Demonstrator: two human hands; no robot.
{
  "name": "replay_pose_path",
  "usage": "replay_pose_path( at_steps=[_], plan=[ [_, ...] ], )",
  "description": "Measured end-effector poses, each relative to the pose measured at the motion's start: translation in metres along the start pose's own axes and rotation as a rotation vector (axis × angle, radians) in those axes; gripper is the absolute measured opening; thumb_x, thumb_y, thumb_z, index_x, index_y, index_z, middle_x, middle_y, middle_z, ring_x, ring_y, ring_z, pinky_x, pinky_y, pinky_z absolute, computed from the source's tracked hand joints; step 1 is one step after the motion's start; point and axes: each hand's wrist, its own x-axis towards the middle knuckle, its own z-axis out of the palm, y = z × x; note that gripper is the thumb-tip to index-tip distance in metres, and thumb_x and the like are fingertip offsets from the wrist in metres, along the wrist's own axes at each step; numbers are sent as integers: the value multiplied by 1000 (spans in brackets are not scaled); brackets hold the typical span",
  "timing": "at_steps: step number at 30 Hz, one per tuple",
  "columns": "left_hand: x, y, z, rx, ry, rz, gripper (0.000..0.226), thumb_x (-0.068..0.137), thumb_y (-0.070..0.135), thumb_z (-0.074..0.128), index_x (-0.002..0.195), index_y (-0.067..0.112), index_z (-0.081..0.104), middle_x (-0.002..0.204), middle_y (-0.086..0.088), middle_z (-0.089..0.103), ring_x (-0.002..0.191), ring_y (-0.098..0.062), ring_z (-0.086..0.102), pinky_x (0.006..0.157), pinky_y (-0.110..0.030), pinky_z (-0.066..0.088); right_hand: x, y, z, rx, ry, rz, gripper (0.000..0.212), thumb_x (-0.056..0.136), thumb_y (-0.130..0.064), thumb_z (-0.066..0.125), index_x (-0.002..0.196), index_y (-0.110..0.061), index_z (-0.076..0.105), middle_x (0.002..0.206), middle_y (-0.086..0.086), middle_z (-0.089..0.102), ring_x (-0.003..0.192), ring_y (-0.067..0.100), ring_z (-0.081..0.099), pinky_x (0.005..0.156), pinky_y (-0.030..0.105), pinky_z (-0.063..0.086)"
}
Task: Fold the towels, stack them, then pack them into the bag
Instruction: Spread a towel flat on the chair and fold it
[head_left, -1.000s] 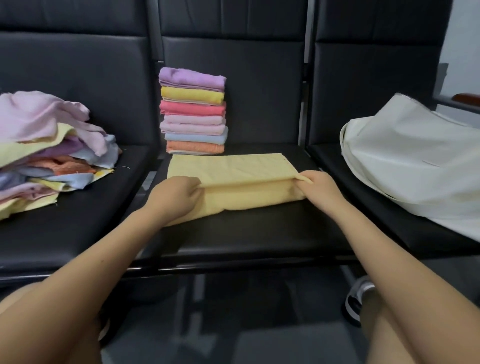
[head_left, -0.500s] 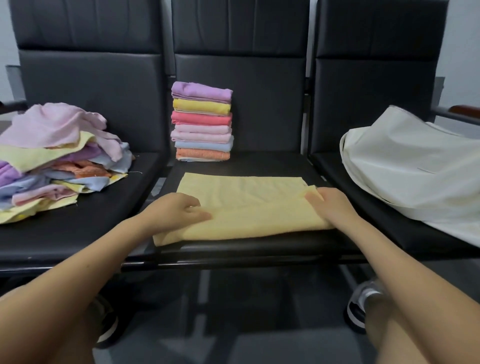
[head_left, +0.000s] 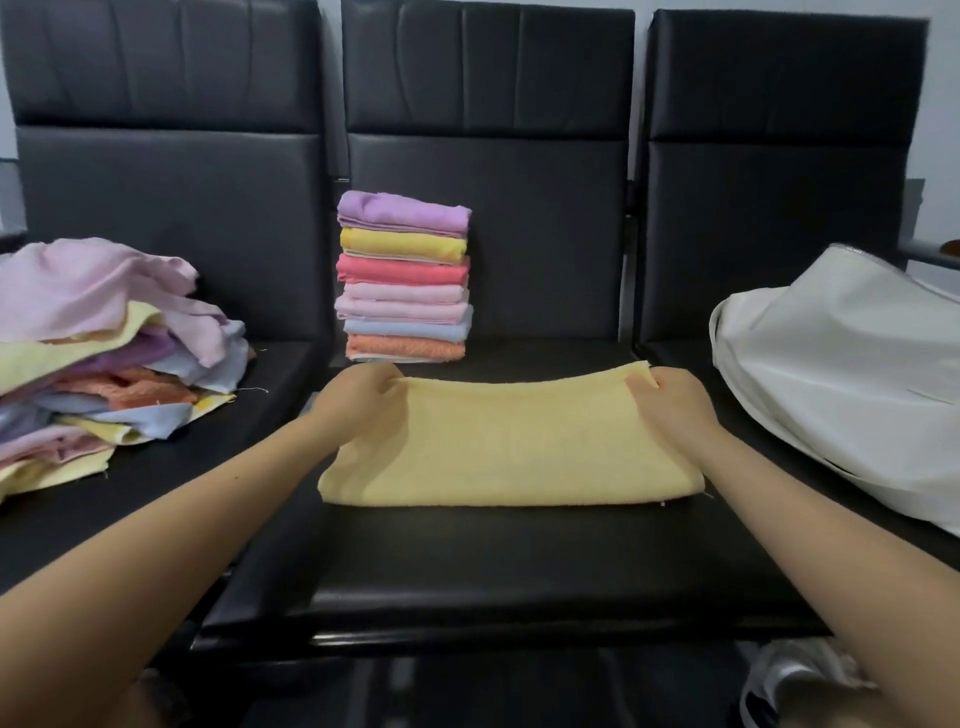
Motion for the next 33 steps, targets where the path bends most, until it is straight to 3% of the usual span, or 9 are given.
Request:
replay_pose_path(
  at_steps=[5, 7, 10, 16, 18, 22, 26, 29, 33],
  plan=[
    [31, -8, 22, 108, 120, -47, 20, 95, 17, 48, 82, 9, 62, 85, -7, 62, 83, -26, 57, 64, -31, 31, 30, 6, 26, -127, 39, 12, 30, 99, -27, 44, 75, -12, 54, 73, 2, 53, 74, 22, 52, 60, 33, 38],
    [37, -13, 29, 169, 115, -47, 20, 96, 17, 46, 92, 12, 64, 95, -6, 62, 91, -26, 57, 69, -31, 35, 35, 12, 38, -222, 32, 19, 26, 99, -29, 44, 95, -13, 64, 96, 6, 62, 93, 26, 57, 72, 37, 48],
    [38, -19, 39, 179, 46, -64, 26, 99, 21, 43, 110, 18, 66, 114, -6, 58, 106, -26, 53, 82, -36, 41, 37, 15, 45, -386, -18, 20, 30, 101, -27, 42, 123, -15, 58, 124, 13, 51, 118, 30, 45, 81, 38, 45],
    [24, -7, 31, 202, 31, -77, 32, 98, 23, 43, 127, 21, 57, 130, -6, 54, 118, -26, 48, 92, -41, 39, 24, 13, 37, -270, -17, 95, 47, 96, -29, 53, 137, -7, 44, 138, 16, 41, 130, 32, 37, 97, 40, 40],
    [12, 4, 28, 202, 45, -22, 35, 98, 24, 44, 131, 22, 54, 133, -5, 53, 122, -25, 47, 97, -42, 38, 19, 13, 32, -257, -37, 144, 52, 94, -35, 56, 134, -4, 45, 138, 17, 41, 127, 33, 41, 93, 39, 41],
    [-10, 39, 27, 14, 12, 46, 36, 100, 30, 45, 134, 22, 53, 139, -4, 50, 126, -23, 46, 104, -38, 37, 6, 9, 21, -346, -105, 177, 51, 88, -52, 55, 105, -4, 60, 110, 8, 60, 91, 25, 57, 61, 30, 39],
    [-25, 71, 34, -106, -90, 88, 44, 103, 35, 36, 143, 19, 44, 151, -5, 39, 139, -21, 34, 114, -40, 28, -10, -7, 14, -466, -195, 184, 56, 87, -63, 50, 110, -12, 57, 100, 1, 57, 94, 24, 58, 70, 31, 41],
    [-35, 80, 40, -16, -230, 102, 51, 104, 42, 27, 152, 25, 26, 161, -2, 18, 148, -19, 14, 119, -40, 15, -16, -16, 14, -361, -229, 187, 45, 88, -50, 54, 106, -10, 60, 100, 1, 61, 92, 22, 58, 71, 32, 43],
    [-41, 78, 49, 246, -439, 133, 55, 103, 49, 20, 154, 31, 13, 164, 0, 3, 150, -19, 2, 120, -44, 3, -20, -33, 9, 161, -259, 306, 17, 94, -23, 56, 108, -16, 51, 96, 0, 53, 83, 16, 50, 74, 32, 41]
  ],
)
